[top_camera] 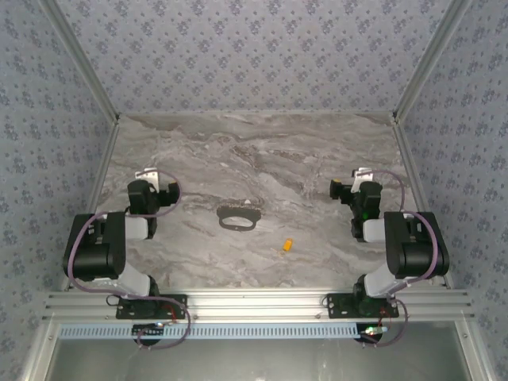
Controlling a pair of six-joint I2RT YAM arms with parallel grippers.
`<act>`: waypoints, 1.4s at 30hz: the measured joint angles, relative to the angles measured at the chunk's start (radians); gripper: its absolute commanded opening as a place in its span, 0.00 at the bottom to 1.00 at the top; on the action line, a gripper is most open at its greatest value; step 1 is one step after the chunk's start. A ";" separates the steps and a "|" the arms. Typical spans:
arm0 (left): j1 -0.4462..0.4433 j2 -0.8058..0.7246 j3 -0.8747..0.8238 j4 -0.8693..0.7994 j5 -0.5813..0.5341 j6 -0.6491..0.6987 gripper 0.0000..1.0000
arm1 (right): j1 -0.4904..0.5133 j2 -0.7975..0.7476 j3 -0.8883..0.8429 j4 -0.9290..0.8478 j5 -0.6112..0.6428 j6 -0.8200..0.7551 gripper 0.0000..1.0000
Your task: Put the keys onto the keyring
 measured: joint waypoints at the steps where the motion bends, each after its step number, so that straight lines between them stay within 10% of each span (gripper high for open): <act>1: 0.000 0.000 0.000 0.000 0.000 0.000 0.98 | 0.000 0.000 0.000 0.000 0.000 0.000 1.00; 30: 0.003 -0.007 0.003 -0.015 0.047 0.010 0.98 | -0.014 -0.013 0.000 -0.016 0.008 0.009 1.00; 42: 0.004 -0.225 0.324 -0.528 0.023 -0.091 0.98 | -0.071 -0.354 0.369 -0.689 -0.048 0.304 0.96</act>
